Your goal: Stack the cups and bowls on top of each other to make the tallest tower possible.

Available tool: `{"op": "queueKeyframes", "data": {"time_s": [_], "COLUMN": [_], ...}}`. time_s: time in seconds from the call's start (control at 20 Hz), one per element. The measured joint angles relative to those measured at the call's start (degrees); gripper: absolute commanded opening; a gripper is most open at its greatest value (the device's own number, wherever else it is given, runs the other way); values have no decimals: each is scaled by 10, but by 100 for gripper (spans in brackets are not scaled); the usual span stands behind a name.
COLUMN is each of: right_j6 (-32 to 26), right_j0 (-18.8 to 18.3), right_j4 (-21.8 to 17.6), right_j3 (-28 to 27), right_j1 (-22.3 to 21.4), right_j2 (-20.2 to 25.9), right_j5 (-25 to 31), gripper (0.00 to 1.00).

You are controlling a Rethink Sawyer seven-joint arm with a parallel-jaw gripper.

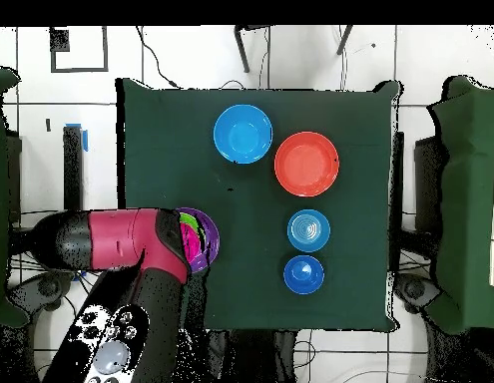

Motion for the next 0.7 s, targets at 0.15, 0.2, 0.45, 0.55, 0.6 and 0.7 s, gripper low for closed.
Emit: {"op": "queueKeyframes", "data": {"time_s": [0.15, 0.2, 0.45, 0.55, 0.6, 0.7], "right_j6": [0, 0, 0, 0, 0, 0], "right_j0": [0, 0, 0, 0, 0, 0], "right_j4": [0, 0, 0, 0, 0, 0], "right_j3": [-2, -2, -2, -2, -2, -2], "right_j1": [4, 6, 10, 10, 10, 10], "right_j2": [-3, -3, -8, -10, -12, -14], "right_j5": [-3, -4, -4, -4, -4, -4], "gripper": [0, 0, 0, 0, 0, 0]}}
